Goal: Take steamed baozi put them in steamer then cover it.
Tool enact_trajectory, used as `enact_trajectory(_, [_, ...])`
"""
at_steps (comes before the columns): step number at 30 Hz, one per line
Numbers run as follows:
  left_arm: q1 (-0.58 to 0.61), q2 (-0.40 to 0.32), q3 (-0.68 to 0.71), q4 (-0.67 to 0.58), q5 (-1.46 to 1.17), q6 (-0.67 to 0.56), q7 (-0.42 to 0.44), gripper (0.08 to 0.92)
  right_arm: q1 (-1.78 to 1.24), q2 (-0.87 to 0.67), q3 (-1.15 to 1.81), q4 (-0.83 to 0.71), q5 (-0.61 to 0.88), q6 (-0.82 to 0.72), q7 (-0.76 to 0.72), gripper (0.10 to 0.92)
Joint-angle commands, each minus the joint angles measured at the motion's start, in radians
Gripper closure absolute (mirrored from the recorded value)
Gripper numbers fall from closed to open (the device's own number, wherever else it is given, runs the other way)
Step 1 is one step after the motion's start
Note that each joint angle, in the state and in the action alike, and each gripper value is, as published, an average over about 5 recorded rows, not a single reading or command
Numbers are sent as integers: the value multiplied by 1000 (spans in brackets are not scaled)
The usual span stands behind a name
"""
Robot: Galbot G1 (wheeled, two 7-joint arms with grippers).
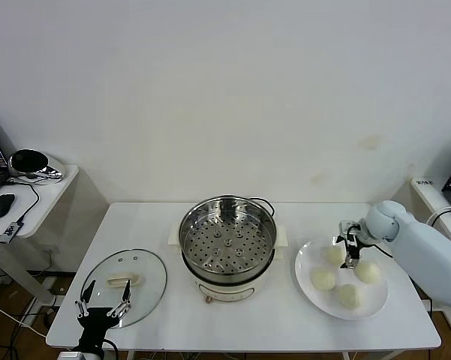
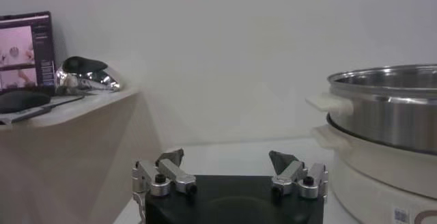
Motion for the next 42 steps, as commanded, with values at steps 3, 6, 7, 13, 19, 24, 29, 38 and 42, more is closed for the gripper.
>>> enact_trajectory(3, [-1,-3,0,3,3,-1,-1,177,13,35,-16,-48,-9,-3,9,313])
enact_trajectory(6, [0,-4,0,1,3,-1,-1,177,14,42,-15,-59,-12,-3,13,345])
enact_trajectory(7, [1,-4,0,1,4,-1,-1,177,13,43,-15,-62,-13,-3,14,357])
enact_trajectory(13, [5,-6,-1,-1,4,-1,-1,177,11,42,-17,-62,-22,-5,16,421])
enact_trajectory(19, [6,-3,-3,-3,4,0,0,177,27,17,-31,-29,-6,-2,9,471])
enact_trajectory(24, [2,0,-3,-2,3,0,-1,177,68,-29,-65,24,26,3,0,482])
enact_trajectory(29, [-2,10,-5,0,-2,0,-1,177,174,-124,-144,134,112,1,-13,482])
enact_trajectory(38, [-13,30,-9,-2,-15,0,-3,177,610,-182,-421,263,347,27,-33,482])
enact_trajectory(42, [-20,39,-11,-4,-22,1,-3,177,794,-88,-552,266,472,68,-34,482])
